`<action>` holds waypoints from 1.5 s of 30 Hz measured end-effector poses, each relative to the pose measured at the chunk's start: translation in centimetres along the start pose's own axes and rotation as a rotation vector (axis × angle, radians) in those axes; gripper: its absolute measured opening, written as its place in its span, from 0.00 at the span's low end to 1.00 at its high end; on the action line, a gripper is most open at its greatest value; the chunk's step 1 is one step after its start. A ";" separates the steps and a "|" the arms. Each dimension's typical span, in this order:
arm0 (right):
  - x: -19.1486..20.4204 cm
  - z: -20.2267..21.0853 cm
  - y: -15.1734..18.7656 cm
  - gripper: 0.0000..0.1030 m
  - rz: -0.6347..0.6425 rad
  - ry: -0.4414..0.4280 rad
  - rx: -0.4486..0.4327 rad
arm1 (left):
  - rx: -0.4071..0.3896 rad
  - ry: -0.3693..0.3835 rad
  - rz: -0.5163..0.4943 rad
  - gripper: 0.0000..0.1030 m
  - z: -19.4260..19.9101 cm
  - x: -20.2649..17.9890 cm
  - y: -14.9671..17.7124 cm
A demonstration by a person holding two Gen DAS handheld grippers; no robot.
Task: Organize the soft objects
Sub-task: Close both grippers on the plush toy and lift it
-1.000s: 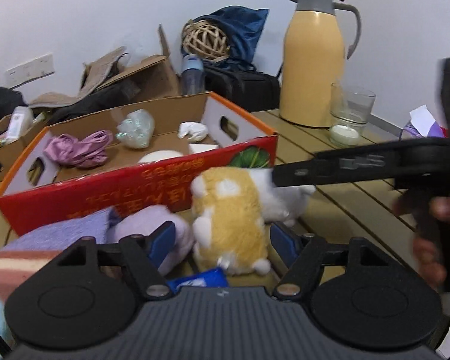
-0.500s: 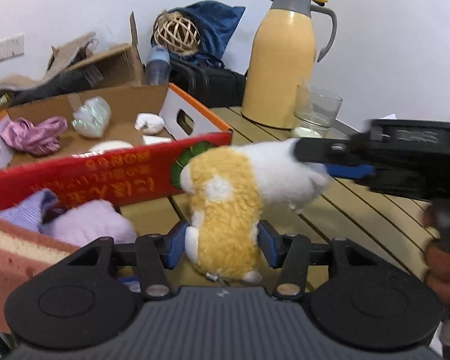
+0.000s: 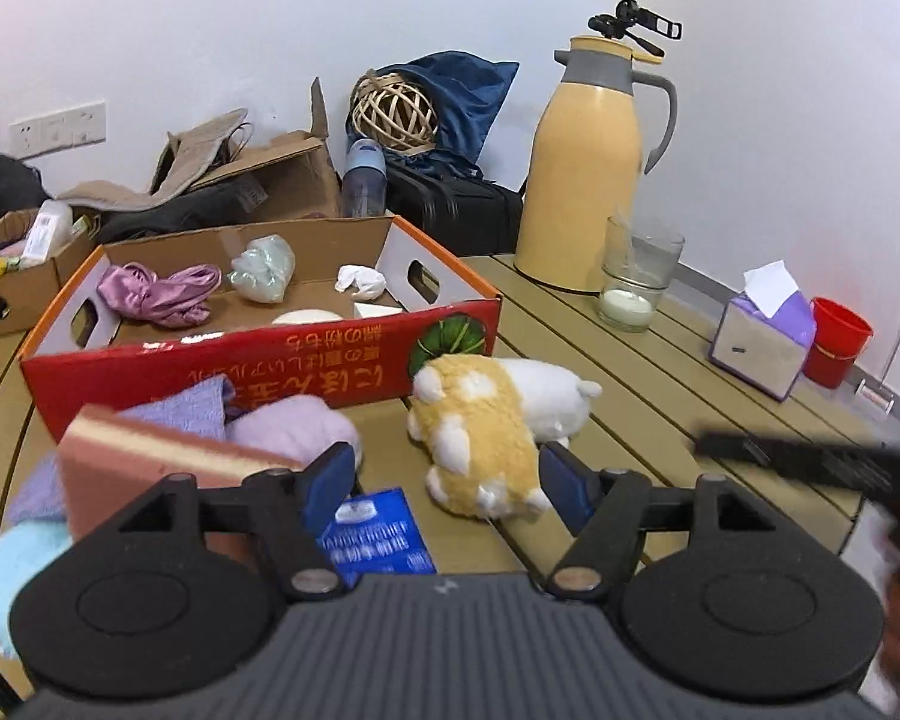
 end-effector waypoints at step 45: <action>-2.5 -4.3 -3.2 0.67 -0.070 -0.126 -0.010 | -0.017 0.140 0.090 0.50 -3.6 -1.3 -3.3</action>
Point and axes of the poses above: each gripper's, at about its wrist camera, not at the fingertips, and z roughly against the way its jaws point, x to its left, y to its underside, the point moved 5 cm from there along -z, roughly the way its jaws point, and after that the axes turned 7 degrees about y, right-handed, at the moved point
